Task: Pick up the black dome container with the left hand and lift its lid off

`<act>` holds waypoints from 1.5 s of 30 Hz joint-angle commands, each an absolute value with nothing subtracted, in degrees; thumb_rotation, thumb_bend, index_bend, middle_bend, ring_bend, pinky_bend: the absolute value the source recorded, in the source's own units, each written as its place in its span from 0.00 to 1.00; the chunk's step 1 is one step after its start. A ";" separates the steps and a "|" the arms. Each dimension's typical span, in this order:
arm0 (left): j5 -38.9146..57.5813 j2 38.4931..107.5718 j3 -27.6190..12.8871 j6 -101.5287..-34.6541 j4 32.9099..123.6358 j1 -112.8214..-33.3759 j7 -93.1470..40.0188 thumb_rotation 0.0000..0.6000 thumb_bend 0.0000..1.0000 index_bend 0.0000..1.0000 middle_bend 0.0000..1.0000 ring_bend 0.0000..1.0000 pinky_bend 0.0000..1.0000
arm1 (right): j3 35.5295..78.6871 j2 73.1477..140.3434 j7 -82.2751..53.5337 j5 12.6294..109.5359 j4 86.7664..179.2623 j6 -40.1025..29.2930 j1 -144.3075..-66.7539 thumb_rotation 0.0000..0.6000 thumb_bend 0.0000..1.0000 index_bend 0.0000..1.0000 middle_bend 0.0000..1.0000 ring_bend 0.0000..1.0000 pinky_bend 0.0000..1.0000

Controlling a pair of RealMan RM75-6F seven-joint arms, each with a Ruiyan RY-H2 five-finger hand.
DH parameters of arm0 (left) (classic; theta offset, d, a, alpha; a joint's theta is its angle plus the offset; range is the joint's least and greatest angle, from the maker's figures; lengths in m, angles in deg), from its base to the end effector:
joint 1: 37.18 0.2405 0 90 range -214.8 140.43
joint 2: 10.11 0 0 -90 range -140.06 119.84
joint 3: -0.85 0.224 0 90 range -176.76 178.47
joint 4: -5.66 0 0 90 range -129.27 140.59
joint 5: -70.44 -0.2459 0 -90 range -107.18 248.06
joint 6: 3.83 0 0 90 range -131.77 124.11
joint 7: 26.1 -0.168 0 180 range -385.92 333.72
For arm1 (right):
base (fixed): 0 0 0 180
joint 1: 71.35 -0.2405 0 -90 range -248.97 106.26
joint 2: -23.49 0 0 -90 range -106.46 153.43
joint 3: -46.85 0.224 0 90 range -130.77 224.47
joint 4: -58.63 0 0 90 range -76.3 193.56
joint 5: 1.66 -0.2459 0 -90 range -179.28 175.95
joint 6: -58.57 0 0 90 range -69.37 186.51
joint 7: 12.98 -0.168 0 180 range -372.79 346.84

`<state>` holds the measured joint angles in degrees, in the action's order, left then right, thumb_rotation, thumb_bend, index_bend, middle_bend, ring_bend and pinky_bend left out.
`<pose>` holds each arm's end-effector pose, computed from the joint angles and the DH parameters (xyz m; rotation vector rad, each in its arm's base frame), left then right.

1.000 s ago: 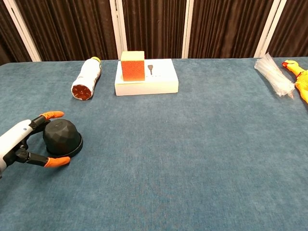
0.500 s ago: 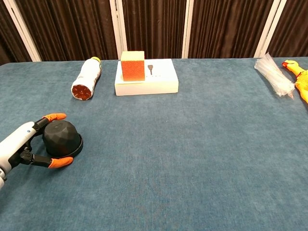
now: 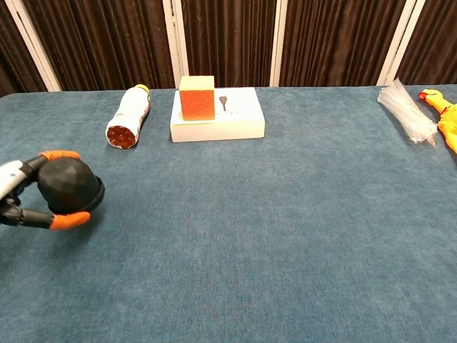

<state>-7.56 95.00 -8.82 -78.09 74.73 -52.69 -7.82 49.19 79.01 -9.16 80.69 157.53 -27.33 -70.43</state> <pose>-0.2233 0.2691 -0.0752 -1.1343 -1.4761 -1.3403 -0.3150 -0.1714 0.1501 1.3080 -0.9052 0.7267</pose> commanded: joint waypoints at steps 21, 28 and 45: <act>9.50 58.67 -14.73 -75.08 118.97 -51.43 -31.61 1.00 0.51 0.24 0.48 0.00 0.00 | 49.50 79.63 -8.44 79.86 157.04 -24.55 -71.95 1.00 0.21 0.00 0.00 0.16 0.08; 8.42 52.59 -14.70 -74.99 119.23 -49.11 -25.23 1.00 0.51 0.24 0.48 0.00 0.00 | 49.70 79.31 -8.38 79.46 157.43 -24.34 -72.12 1.00 0.21 0.00 0.00 0.16 0.08; 4.61 59.02 -13.21 -72.01 120.16 -53.96 -25.69 1.00 0.50 0.25 0.48 0.00 0.00 | 49.69 78.89 -8.73 79.29 158.26 -24.28 -72.14 1.00 0.21 0.00 0.00 0.16 0.08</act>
<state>2.11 53.68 -13.03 -74.13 119.64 -50.06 -20.47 49.69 78.90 -8.72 79.30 158.27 -24.28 -72.14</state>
